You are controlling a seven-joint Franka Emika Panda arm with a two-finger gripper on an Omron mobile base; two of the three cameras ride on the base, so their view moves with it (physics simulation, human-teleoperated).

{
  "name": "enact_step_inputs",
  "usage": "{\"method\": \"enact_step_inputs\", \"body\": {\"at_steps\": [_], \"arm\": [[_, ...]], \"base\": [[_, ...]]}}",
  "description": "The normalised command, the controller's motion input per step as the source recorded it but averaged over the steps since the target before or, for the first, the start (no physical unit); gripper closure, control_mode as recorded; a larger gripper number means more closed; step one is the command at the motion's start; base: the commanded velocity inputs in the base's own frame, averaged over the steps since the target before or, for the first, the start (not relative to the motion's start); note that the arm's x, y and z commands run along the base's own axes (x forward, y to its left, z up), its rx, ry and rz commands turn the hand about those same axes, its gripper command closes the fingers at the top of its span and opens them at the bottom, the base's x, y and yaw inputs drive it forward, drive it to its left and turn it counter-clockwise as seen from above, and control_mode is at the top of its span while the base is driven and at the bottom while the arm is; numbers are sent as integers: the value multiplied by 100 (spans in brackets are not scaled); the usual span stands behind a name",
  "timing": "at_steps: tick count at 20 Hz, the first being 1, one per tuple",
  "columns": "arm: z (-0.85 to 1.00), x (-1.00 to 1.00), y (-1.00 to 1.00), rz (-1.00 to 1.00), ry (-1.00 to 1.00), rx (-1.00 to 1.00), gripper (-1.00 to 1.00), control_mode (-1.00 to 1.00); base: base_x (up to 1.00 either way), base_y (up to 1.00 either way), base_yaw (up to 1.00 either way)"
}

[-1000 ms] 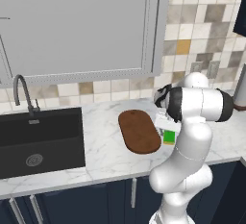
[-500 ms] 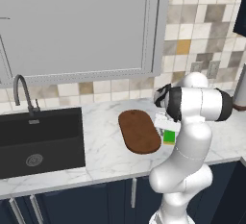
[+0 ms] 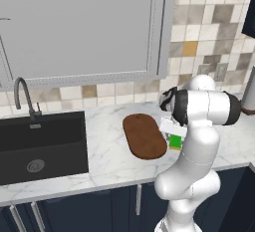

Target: Pick up the sponge from the counter and clean the cutting board by briefly scrubbing or pressing down on the cutting board. Once finished, release the sponge.

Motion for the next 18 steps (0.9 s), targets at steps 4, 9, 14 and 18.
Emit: {"method": "enact_step_inputs", "body": {"at_steps": [4, 9, 14, 18], "arm": [[-8, 0, 0, -2, 0, 0, 100, -100], [6, -11, -8, -5, -1, 3, 100, -100], [36, -34, -14, -16, -6, 3, 100, -100], [54, -21, 1, -23, 0, 0, 100, -100]], "base": [[0, 0, 0], [0, 0, 0], [0, 0, 0], [0, 0, 0]]}}
